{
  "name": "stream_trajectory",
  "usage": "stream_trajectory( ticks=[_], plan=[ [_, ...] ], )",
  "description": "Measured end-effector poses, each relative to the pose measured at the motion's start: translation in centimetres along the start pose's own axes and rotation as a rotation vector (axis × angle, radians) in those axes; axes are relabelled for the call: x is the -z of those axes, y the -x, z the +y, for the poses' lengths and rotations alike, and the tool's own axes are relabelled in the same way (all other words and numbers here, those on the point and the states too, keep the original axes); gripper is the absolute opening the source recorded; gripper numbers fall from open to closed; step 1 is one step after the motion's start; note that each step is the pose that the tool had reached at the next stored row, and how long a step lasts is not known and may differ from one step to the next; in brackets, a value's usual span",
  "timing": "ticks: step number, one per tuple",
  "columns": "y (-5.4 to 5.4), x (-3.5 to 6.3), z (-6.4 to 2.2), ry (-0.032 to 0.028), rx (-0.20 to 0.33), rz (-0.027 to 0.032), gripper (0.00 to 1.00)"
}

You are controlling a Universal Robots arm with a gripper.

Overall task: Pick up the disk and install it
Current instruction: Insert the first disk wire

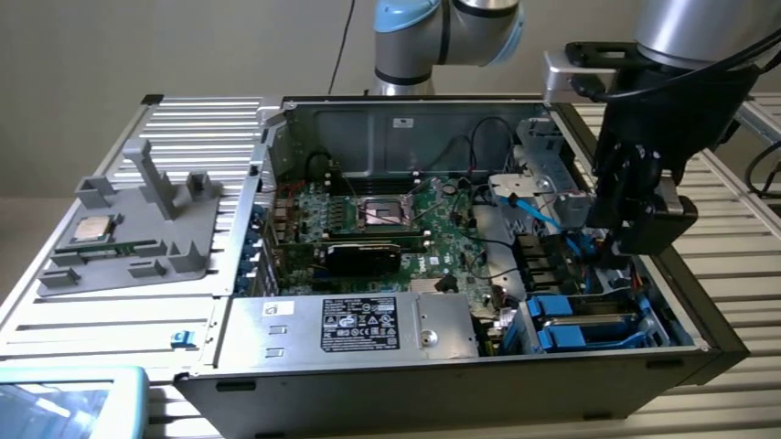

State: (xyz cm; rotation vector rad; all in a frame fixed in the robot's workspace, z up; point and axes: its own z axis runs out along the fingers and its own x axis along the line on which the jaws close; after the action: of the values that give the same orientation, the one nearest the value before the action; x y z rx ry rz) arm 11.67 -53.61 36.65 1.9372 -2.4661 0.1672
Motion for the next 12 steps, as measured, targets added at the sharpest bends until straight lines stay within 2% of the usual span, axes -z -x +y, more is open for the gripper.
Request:
stream_trajectory(
  ticks=[2, 7, 9, 12],
  plan=[
    [0.0, 0.66, -0.20, 0.0005, 0.002, -0.0026, 0.57],
    [-0.4, 2.81, -0.55, 0.0004, 0.003, -0.0029, 0.57],
    [-1.0, 3.22, -0.72, 0.0005, 0.003, -0.0031, 0.57],
    [-1.6, 3.30, -0.88, 0.0010, 0.003, -0.0046, 0.57]
  ],
)
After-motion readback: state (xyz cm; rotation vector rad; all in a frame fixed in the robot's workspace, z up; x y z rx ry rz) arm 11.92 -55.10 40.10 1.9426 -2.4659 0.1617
